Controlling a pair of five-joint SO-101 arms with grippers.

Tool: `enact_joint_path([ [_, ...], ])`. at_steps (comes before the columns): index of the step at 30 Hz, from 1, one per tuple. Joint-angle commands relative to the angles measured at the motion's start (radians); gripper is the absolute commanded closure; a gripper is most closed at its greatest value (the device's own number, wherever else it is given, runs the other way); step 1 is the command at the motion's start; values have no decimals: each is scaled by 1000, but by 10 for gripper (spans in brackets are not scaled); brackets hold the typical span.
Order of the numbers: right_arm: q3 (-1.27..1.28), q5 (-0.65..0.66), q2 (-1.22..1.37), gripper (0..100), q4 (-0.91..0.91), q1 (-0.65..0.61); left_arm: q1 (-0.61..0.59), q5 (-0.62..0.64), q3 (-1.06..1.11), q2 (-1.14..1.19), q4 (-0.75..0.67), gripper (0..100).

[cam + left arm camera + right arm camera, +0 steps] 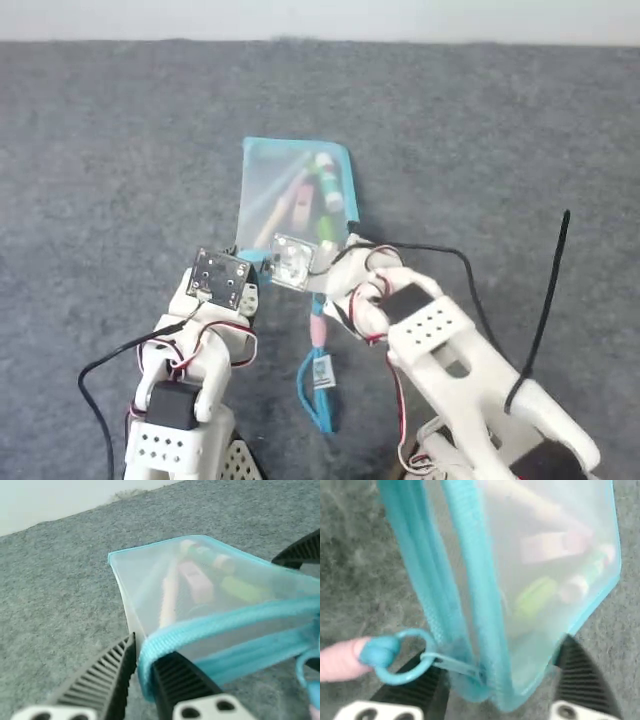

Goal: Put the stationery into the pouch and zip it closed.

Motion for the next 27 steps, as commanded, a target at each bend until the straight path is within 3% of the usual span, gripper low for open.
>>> enact_joint_path([
  [1,-100,-75,10,851,-16,-7,3,-6,-7,-11,-3,988],
  [4,-115,-121,25,992,-12,-5,3,-6,-7,-11,-5,988],
  [9,-120,-180,31,990,-8,-5,-5,-8,-58,-11,15,977],
  [13,-124,-215,31,993,-8,24,-17,-11,-174,-12,124,878],
  [21,-232,-322,33,993,76,97,-279,-6,-297,-12,140,837],
  [24,-258,-365,33,993,81,94,-275,-6,-300,-12,157,837],
  [27,-295,-413,33,993,82,90,-190,-6,-300,-12,187,837],
])
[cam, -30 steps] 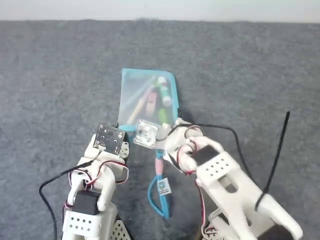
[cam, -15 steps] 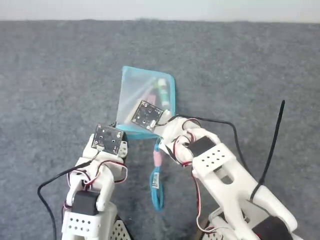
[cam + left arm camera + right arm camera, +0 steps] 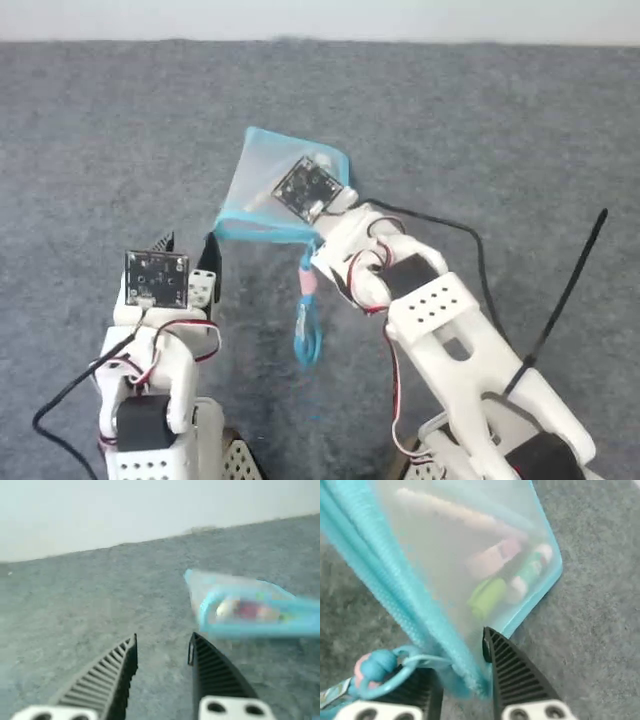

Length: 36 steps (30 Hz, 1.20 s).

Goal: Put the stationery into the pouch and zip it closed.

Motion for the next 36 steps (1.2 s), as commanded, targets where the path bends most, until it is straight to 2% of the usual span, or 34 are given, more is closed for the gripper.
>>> enact_joint_path([
  [1,-84,-68,-2,993,13,31,94,-6,-48,-11,58,837],
  [7,-110,-83,-2,993,54,28,180,-8,-44,-9,64,835],
  [14,-77,-84,-2,993,56,-51,287,-11,31,-8,6,829],
  [20,-64,-84,-2,993,51,-51,295,-6,30,-8,12,705],
  [36,-41,-84,-2,993,48,-53,298,-6,27,-9,28,728],
])
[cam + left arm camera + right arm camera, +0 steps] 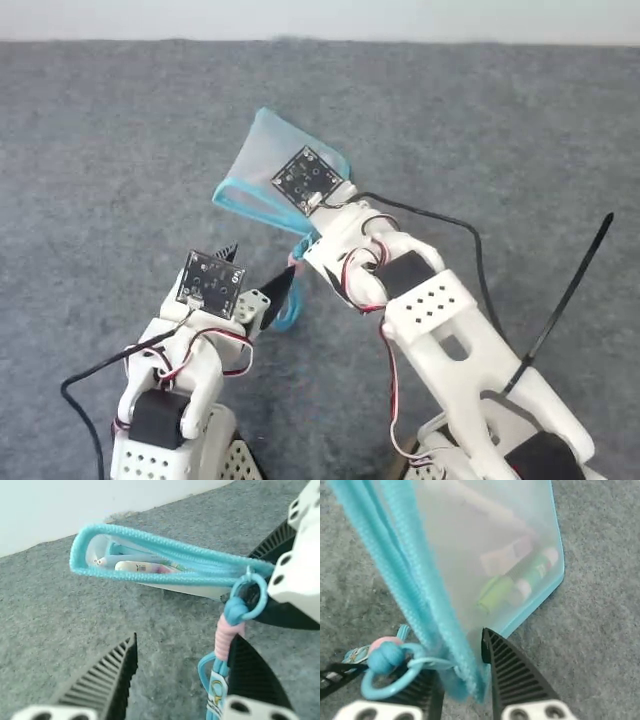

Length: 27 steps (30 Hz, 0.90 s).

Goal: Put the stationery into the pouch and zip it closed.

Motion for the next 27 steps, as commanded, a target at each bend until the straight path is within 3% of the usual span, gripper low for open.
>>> enact_joint_path([
  [1,-5,-18,-4,993,-1,-15,8,-6,-18,-9,-9,728],
  [11,-5,-17,-4,993,-1,-16,11,-6,-18,-9,-6,728],
  [17,17,-15,-16,993,-1,-15,123,-6,28,-9,-5,728],
  [27,74,-11,-19,993,-35,-15,137,-6,36,-9,-6,725],
])
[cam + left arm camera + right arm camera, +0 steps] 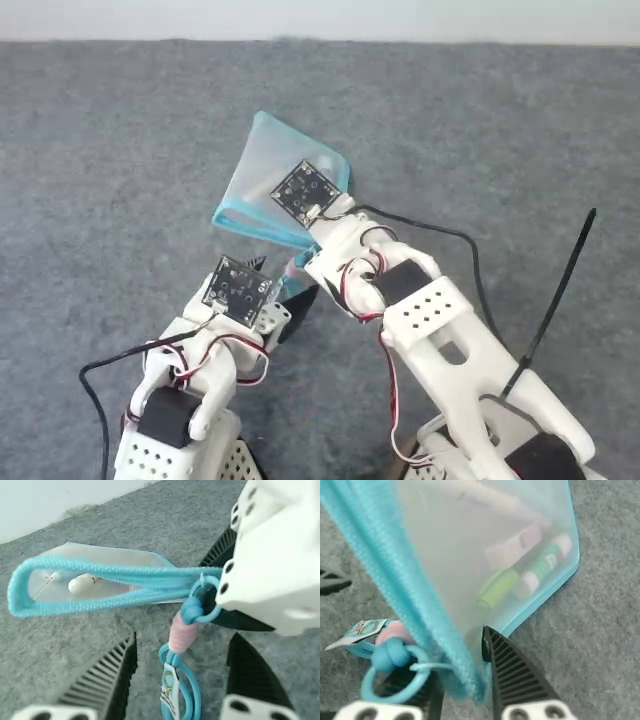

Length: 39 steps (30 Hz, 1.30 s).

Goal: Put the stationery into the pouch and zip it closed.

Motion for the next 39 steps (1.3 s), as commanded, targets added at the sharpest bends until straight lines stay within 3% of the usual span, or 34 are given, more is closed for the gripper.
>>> enact_joint_path([
  [1,0,-8,-18,993,-7,-2,2,-6,-10,-9,-8,726],
  [15,66,2,-127,993,104,-70,0,-6,44,-9,-91,739],
  [24,138,44,-117,993,27,-68,-41,-14,44,-11,-124,992],
  [30,141,74,-76,993,19,-56,-164,-68,45,-11,-157,991],
  [39,143,78,-61,993,21,41,-181,-74,62,-11,-152,991],
])
